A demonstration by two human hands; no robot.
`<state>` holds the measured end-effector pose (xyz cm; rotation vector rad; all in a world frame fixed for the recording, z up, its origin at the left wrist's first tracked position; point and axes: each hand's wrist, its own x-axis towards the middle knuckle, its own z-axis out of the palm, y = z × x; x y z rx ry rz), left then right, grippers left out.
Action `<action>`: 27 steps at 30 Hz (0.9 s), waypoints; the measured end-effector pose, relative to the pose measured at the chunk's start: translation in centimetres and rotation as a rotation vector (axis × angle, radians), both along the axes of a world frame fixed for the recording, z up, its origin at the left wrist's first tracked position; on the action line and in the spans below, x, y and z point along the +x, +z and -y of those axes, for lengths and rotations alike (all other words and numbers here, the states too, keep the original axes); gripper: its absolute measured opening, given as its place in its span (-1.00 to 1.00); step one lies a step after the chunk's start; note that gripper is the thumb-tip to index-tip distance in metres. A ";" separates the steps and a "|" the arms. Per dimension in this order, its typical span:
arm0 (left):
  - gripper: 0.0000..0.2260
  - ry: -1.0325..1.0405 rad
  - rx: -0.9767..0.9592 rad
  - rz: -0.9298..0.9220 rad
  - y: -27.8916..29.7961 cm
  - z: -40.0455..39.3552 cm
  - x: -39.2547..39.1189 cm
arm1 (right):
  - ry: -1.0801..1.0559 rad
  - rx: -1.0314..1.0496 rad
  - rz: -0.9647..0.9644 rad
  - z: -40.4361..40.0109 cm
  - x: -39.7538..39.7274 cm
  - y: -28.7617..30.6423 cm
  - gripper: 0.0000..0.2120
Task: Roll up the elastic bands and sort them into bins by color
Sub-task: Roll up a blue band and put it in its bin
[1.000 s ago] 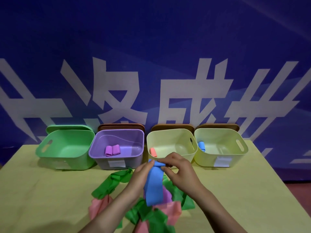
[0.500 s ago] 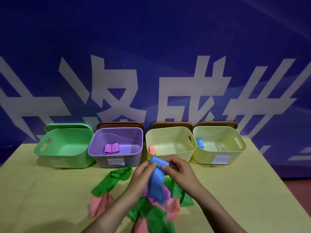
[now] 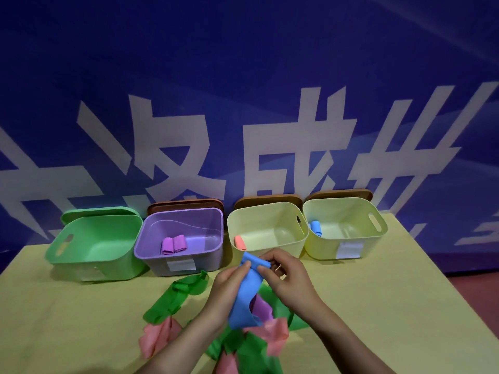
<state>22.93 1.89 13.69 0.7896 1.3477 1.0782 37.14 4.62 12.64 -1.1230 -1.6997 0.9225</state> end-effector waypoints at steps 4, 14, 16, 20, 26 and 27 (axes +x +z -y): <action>-0.85 0.017 -0.020 0.099 0.4 -0.2 0.0 | -0.004 0.051 0.066 -0.5 0.1 0.2 -0.89; -0.72 -0.032 -0.004 0.033 0.6 -0.6 -0.4 | 0.030 0.223 0.325 -1.0 0.7 1.1 -0.78; -0.75 -0.031 -0.009 -0.019 0.4 -0.7 -0.3 | 0.045 0.253 0.346 -1.0 0.7 1.4 -0.76; -0.77 -0.029 -0.015 0.011 0.3 -0.5 0.1 | 0.158 0.202 0.319 -1.5 1.2 2.5 -0.74; -0.75 -0.009 0.051 0.159 0.9 -0.4 0.1 | 0.311 -0.073 0.088 -2.2 2.4 4.5 -0.71; -0.80 -0.021 0.079 0.180 1.2 -0.5 -0.1 | 0.291 -0.119 0.038 -2.1 2.3 4.6 -0.74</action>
